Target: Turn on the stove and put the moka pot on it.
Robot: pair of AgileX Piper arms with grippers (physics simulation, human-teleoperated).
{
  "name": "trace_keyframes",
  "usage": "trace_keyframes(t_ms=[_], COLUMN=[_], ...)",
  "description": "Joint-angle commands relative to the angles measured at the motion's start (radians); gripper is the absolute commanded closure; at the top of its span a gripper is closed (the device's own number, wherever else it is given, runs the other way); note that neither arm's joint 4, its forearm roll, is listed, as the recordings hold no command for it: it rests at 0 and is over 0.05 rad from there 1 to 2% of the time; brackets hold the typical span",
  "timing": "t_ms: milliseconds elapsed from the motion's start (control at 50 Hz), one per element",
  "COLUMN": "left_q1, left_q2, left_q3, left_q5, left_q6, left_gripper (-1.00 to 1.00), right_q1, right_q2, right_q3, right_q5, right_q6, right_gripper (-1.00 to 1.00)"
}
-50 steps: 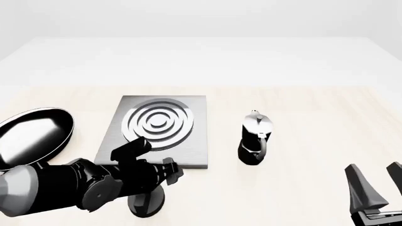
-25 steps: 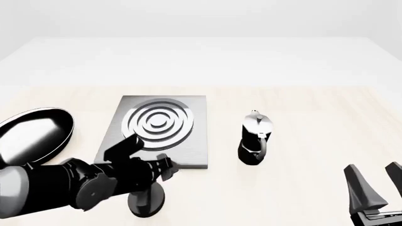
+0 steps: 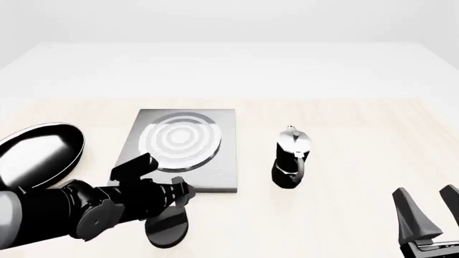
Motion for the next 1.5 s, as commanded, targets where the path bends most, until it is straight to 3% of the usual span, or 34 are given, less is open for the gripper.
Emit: trace_keyframes(t_ms=[20,280,420,520,700,760,820,940,980,1060,1120,1280,1340,1380,1500], left_q1=[0.007,0.036,0.142,0.151,0.223,0.211,0.288,0.328,0.393,0.448,0.519,0.608,0.623,0.668,0.720], left_q2=[-0.001,-0.122,-0.343,-0.456,-0.616,-0.617,-0.666,-0.746,-0.804,-0.871,-0.955,-1.092,-1.155,-1.190,-1.291], left_q3=[0.026,-0.010,-0.109,-0.203,-0.326,-0.323,-0.305,-0.273,-0.256,-0.227,-0.217,-0.169,-0.110,-0.072,0.030], left_q5=[0.030,0.119,0.302,0.417,0.493,0.470,0.449,0.408,0.389,0.365,0.354,0.321,0.287,0.262,0.219], left_q6=[0.007,0.058,0.190,0.246,0.419,0.431,0.481,0.536,0.591,0.611,0.673,0.759,0.741,0.793,0.823], left_gripper=[-1.00,-1.00,-1.00,-1.00,-1.00,-1.00,-1.00,-1.00,-1.00,-1.00,-1.00,-1.00,-1.00,-1.00,-1.00], right_q1=[0.004,0.010,0.016,0.020,0.034,0.036,0.040,0.042,0.044,0.048,0.054,0.061,0.067,0.069,0.070], right_q2=[0.000,0.000,0.000,0.000,0.000,0.000,0.000,0.000,0.000,0.000,0.000,0.000,0.000,0.000,0.000], right_q3=[0.000,0.000,-0.006,-0.018,-0.047,-0.059,-0.063,-0.076,-0.073,-0.077,-0.086,-0.108,-0.121,-0.126,-0.141], right_q5=[-0.003,-0.008,-0.013,-0.010,0.007,0.016,0.022,0.035,0.036,0.041,0.048,0.058,0.063,0.065,0.074], right_q6=[0.001,0.003,-0.001,-0.005,-0.016,-0.021,-0.027,-0.036,-0.042,-0.048,-0.053,-0.064,-0.070,-0.076,-0.093], right_gripper=[-1.00,-1.00,-1.00,-1.00,-1.00,-1.00,-1.00,-1.00,-1.00,-1.00,-1.00,-1.00,-1.00,-1.00,-1.00])
